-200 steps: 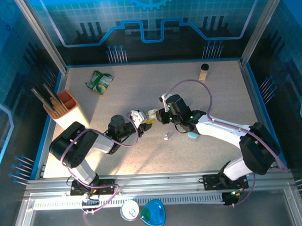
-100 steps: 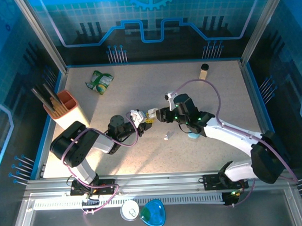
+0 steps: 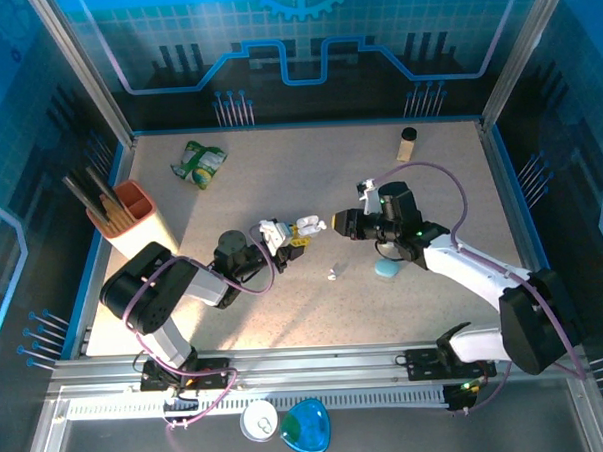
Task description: Insert wireless bluetooth earbuds into charging case
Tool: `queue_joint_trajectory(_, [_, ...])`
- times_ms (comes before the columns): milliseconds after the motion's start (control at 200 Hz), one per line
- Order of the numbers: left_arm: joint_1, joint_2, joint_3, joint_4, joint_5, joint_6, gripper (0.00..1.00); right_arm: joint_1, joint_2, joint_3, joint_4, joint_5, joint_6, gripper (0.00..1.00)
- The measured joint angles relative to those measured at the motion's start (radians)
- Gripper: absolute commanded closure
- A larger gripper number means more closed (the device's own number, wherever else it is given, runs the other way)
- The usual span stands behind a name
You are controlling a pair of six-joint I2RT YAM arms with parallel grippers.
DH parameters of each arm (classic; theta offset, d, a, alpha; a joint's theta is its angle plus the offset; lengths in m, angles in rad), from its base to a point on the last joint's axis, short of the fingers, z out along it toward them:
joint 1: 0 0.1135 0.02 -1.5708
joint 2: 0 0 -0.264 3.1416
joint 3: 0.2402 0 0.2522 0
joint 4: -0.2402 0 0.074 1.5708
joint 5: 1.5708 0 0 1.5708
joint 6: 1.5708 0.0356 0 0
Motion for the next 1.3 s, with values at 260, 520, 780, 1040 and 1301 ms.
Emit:
queue_joint_trajectory(260, [0.0,0.0,0.0,0.011,0.019,0.0,1.0,0.0,0.011,0.0,0.002,-0.045,0.002,0.76])
queue_joint_trajectory(520, [0.0,0.0,0.0,0.018,0.028,0.0,1.0,0.001,0.029,0.0,0.003,-0.056,0.002,0.77])
queue_joint_trajectory(780, [0.0,0.0,0.0,0.018,0.03,0.0,1.0,0.005,0.048,0.0,0.003,-0.072,-0.002,0.77])
queue_joint_trajectory(1040, [0.0,0.0,0.0,0.018,0.029,0.0,1.0,0.012,0.048,0.0,0.003,-0.078,-0.002,0.77])
queue_joint_trajectory(1301, [0.001,0.0,0.0,0.011,0.029,0.0,1.0,0.023,0.048,0.003,0.001,-0.078,-0.01,0.77])
